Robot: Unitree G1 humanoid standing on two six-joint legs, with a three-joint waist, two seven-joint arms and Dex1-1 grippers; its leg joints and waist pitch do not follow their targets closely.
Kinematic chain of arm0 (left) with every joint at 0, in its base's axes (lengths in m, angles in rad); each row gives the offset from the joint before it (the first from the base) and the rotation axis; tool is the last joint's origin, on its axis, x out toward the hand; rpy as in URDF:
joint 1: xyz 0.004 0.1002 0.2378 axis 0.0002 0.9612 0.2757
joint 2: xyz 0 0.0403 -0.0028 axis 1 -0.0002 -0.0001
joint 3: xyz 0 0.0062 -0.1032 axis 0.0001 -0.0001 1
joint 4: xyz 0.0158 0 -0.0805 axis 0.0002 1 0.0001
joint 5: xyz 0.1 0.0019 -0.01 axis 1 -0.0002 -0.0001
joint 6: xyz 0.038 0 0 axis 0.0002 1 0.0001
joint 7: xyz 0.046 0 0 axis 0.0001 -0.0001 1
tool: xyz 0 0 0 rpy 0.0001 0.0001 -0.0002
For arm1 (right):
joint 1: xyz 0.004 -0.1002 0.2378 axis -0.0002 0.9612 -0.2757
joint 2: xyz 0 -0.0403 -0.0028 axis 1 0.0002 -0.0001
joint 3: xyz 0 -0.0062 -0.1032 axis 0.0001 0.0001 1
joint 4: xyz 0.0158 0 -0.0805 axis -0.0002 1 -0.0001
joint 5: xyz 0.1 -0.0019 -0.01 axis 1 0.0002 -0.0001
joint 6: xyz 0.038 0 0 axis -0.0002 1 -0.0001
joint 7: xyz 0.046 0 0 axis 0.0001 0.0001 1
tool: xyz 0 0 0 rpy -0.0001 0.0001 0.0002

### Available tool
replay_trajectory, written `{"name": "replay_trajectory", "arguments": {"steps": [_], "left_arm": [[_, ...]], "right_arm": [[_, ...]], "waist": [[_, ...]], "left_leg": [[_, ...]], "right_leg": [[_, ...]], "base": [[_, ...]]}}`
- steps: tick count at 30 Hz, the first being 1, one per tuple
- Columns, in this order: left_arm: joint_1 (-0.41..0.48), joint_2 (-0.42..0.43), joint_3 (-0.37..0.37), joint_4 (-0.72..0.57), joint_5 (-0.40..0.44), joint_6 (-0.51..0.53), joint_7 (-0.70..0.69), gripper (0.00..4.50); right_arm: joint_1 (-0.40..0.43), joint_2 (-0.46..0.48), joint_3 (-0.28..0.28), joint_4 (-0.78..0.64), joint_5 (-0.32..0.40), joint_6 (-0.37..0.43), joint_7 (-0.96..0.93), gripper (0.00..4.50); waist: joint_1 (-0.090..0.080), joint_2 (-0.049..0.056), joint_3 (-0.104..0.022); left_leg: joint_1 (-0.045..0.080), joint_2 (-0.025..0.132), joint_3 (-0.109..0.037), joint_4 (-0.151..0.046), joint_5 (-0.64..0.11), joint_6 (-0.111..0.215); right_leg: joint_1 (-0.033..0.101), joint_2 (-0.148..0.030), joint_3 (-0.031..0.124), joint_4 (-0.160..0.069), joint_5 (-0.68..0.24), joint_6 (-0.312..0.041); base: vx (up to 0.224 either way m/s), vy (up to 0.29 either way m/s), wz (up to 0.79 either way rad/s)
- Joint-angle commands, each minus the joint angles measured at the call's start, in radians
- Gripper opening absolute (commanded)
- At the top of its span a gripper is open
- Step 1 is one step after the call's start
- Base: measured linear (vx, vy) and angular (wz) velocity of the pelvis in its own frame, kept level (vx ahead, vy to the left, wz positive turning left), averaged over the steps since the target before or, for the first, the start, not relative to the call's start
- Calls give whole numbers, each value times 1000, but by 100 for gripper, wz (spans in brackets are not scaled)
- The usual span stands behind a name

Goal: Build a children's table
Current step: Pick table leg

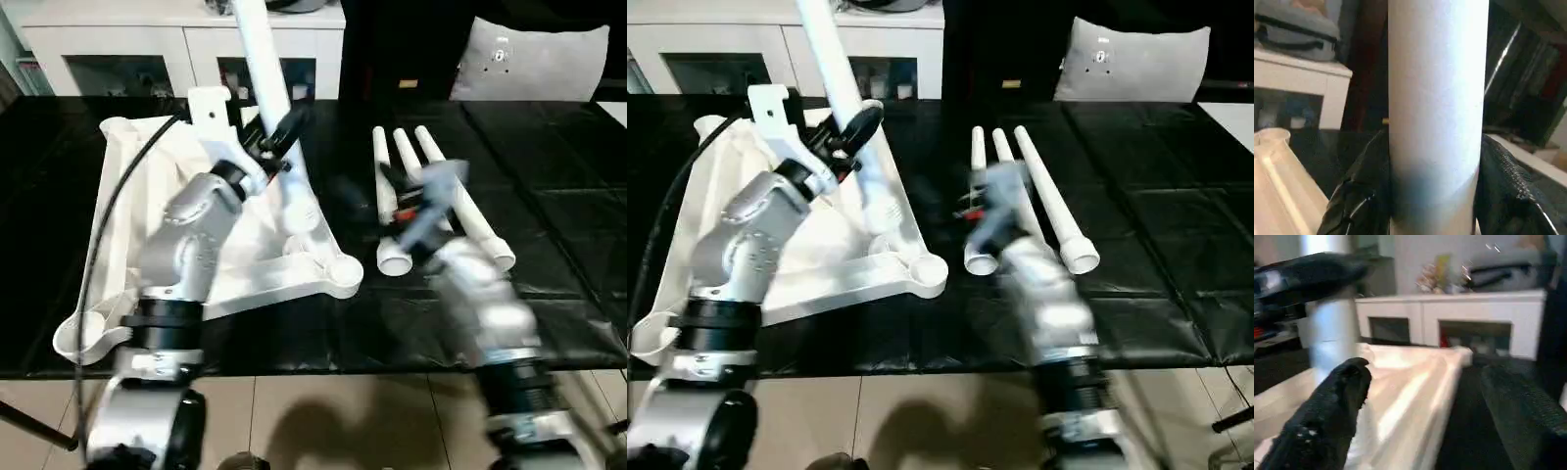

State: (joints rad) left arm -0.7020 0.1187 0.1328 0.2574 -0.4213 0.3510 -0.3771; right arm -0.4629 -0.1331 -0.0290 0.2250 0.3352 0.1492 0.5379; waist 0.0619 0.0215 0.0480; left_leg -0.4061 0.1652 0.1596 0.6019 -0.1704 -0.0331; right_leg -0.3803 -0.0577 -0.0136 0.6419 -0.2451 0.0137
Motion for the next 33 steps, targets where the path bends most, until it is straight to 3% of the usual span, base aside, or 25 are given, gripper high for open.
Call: {"name": "replay_trajectory", "arguments": {"steps": [1, 4, 6, 7, 9, 12, 18, 23, 32, 33], "left_arm": [[-25, 12, -2, -8, -23, 26, -37, 186], [-38, 29, 26, -23, -121, 97, -131, 186], [-41, 30, 33, -25, -140, 107, -144, 186], [-45, 34, 48, -38, -191, 144, -180, 186], [-48, 41, 56, -45, -224, 177, -206, 186], [-47, 50, 50, -50, -246, 215, -242, 186], [-39, 52, 44, -70, -294, 259, -290, 186], [-29, 66, 14, -97, -301, 288, -330, 186], [2, 78, -97, -174, -270, 295, -418, 186], [2, 78, -97, -174, -270, 295, -418, 186]], "right_arm": [[-15, -12, -20, -41, 54, 59, 23, 428], [-15, -67, -67, -82, 182, 215, 94, 428], [-15, -74, -75, -86, 200, 239, 103, 428], [-13, -90, -93, -82, 224, 278, 115, 428], [-8, -107, -102, -81, 243, 308, 137, 428], [6, -134, -99, -104, 295, 379, 184, 428], [24, -163, -98, -151, 372, 477, 229, 428], [24, -192, -73, -175, 365, 487, 278, 435], [6, -201, 40, -201, 283, 427, 344, 435], [6, -201, 40, -201, 283, 427, 344, 417]], "waist": [[4, -1, -68], [7, -2, -69], [9, -2, -68], [8, -12, -68], [12, -6, -68], [14, -8, -65], [23, -8, -68], [32, -8, -67], [29, -11, -67], [29, -10, -67]], "left_leg": [[28, 46, -11, -59, -79, 55], [28, 44, -10, -56, -65, 63], [27, 46, -10, -57, -71, 61], [27, 45, -7, -56, -78, 60], [28, 45, -7, -56, -74, 59], [28, 46, -7, -57, -84, 59], [29, 47, -7, -56, -61, 59], [29, 49, -7, -57, -66, 51], [27, 48, -7, -58, -61, 41], [27, 48, -7, -57, -61, 43]], "right_leg": [[49, -64, 29, -66, 170, -248], [51, -63, 28, -62, 198, -264], [50, -64, 27, -63, 192, -275], [50, -65, 28, -65, 182, -280], [50, -67, 27, -64, 158, -288], [50, -67, 28, -68, 124, -280], [49, -66, 28, -65, 151, -279], [47, -68, 27, -66, 131, -268], [48, -68, 27, -65, 125, -257], [48, -68, 28, -65, 127, -258]], "base": [[0, 0, 0], [0, 0, 0], [0, 0, 0], [0, 0, 0], [0, 0, 0], [0, 0, 0], [0, 0, 0], [0, 0, 0], [0, 0, 0], [0, 0, 0]]}}
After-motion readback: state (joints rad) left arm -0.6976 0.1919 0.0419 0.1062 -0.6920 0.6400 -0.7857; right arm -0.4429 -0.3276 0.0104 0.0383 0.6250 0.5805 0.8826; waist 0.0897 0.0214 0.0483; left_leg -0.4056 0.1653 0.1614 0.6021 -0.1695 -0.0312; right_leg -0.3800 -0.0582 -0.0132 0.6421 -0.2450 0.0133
